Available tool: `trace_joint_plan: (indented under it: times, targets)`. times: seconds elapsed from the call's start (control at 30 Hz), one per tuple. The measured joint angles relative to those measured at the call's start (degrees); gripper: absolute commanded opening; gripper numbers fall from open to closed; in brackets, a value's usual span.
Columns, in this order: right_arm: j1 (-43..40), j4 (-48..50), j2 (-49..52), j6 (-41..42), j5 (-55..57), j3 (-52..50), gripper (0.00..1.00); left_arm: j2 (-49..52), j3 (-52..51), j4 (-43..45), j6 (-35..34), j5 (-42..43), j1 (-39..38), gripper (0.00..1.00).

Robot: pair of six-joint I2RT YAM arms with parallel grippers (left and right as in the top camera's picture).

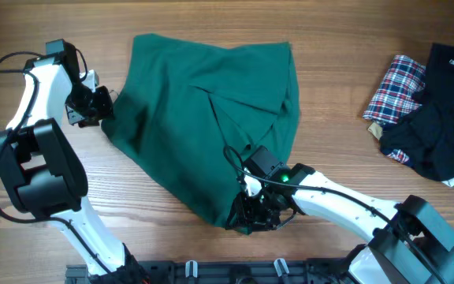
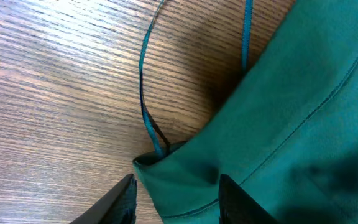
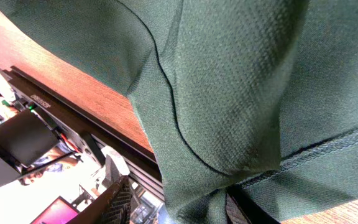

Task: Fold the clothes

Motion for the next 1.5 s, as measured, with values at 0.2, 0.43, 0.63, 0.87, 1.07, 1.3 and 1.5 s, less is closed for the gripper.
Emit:
trace_joint_plan:
  times: [0.2, 0.43, 0.63, 0.87, 1.07, 1.3, 1.5]
  targets:
    - [0.0, 0.0, 0.0, 0.0, 0.0, 0.0, 0.44, 1.42, 0.0, -0.02, 1.27, 2.29, 0.0, 0.39]
    - [0.0, 0.0, 0.0, 0.0, 0.0, 0.0, 0.44, 2.73, -0.02, 0.07, 2.4, 1.81, 0.0, 0.4]
    - [0.0, 0.0, 0.0, 0.0, 0.0, 0.0, 0.44, 2.73, -0.02, 2.43, 2.62, -2.97, 0.0, 0.41]
    - [0.0, 0.02, 0.0, 0.0, 0.0, 0.0, 0.44, 2.73, -0.02, 3.39, 2.89, -2.8, 0.0, 0.38]
    - [0.0, 0.04, 0.0, 0.0, 0.0, 0.0, 0.44, 2.73, -0.02, 1.88, 3.41, 2.69, 0.0, 0.22]
    - [0.0, 0.15, 0.0, -0.04, 0.0, 0.0, 0.14, 2.73, -0.02, 0.57, 3.63, 3.93, 0.0, 0.04]
    - [0.0, 0.42, -0.02, 0.07, 0.02, 0.0, 0.04, 2.73, -0.02, -1.42, 3.63, 6.73, 0.0, 0.04]
